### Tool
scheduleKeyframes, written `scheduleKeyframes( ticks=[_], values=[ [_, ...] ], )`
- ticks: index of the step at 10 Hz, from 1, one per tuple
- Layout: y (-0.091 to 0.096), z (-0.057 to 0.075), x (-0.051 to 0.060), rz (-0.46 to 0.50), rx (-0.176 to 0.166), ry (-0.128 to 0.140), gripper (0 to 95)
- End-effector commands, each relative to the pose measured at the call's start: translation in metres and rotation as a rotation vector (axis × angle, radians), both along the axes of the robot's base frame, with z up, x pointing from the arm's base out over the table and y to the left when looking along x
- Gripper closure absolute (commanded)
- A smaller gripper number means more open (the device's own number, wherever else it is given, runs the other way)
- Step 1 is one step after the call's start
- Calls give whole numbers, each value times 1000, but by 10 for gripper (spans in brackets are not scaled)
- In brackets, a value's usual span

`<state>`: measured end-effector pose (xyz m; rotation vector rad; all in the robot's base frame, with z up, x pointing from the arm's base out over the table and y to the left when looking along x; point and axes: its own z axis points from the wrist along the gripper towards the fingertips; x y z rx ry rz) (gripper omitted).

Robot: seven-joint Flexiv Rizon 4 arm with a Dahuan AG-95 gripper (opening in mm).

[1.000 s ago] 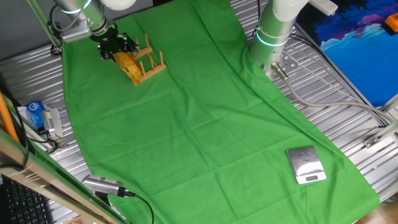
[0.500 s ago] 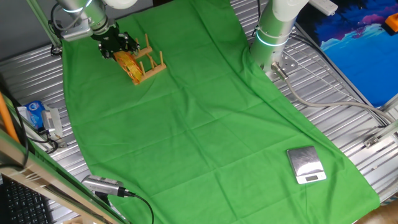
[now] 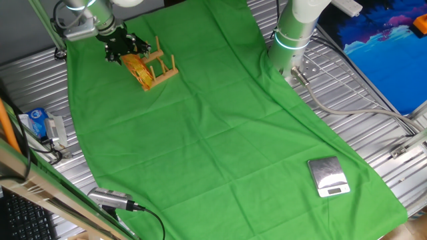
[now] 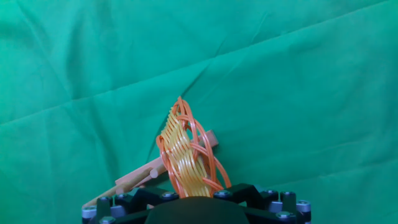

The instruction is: Take the dish off the dish rack

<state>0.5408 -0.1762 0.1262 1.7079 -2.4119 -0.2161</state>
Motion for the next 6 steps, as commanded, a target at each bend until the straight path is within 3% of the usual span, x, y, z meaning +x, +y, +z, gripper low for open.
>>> scheduleKeyframes(
  ticks=[1, 6],
  values=[
    [0, 0, 1, -16, -17, 6, 0],
    [0, 0, 1, -70, -31, 4, 0]
  ],
)
